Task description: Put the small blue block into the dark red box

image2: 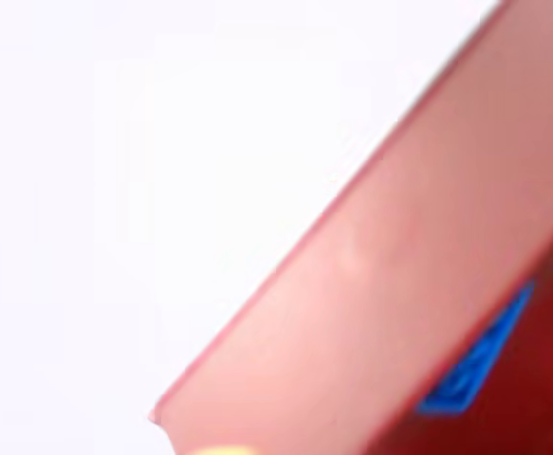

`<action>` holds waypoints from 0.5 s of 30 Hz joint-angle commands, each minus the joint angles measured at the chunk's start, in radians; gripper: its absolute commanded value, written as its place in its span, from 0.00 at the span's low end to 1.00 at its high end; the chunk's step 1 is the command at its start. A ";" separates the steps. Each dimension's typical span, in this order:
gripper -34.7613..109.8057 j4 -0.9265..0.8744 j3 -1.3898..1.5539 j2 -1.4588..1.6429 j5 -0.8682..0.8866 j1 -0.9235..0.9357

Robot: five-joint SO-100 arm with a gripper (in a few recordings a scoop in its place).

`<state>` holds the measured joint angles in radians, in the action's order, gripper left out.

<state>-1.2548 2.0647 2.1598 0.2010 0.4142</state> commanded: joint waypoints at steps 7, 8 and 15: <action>0.24 0.040 0.439 0.663 -0.057 -0.428; 0.24 0.037 0.476 0.710 -0.081 -0.469; 0.24 -0.074 0.655 0.919 -0.193 -0.618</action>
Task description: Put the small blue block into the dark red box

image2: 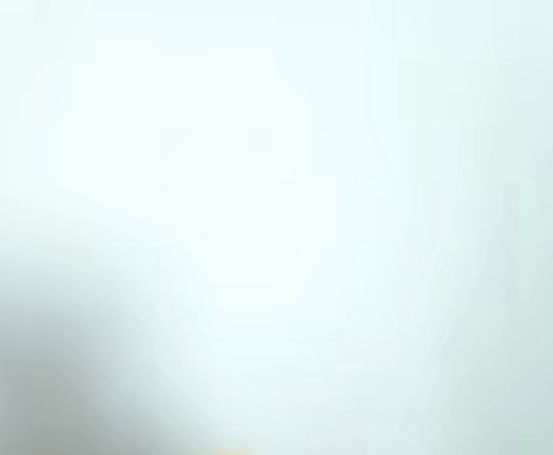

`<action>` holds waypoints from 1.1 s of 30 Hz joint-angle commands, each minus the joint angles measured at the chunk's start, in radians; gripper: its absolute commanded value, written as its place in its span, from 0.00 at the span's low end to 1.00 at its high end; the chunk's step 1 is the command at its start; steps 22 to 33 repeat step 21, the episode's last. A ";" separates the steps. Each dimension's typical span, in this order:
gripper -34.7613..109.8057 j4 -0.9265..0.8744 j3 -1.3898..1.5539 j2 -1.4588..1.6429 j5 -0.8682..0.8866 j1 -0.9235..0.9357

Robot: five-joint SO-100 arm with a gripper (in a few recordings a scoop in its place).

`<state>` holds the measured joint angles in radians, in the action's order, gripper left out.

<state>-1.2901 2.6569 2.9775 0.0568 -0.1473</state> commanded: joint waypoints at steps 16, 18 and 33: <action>0.24 -0.057 0.348 0.377 -0.132 -0.215; 0.24 -0.057 0.348 0.377 -0.130 -0.215; 0.24 -0.057 0.348 0.377 -0.127 -0.210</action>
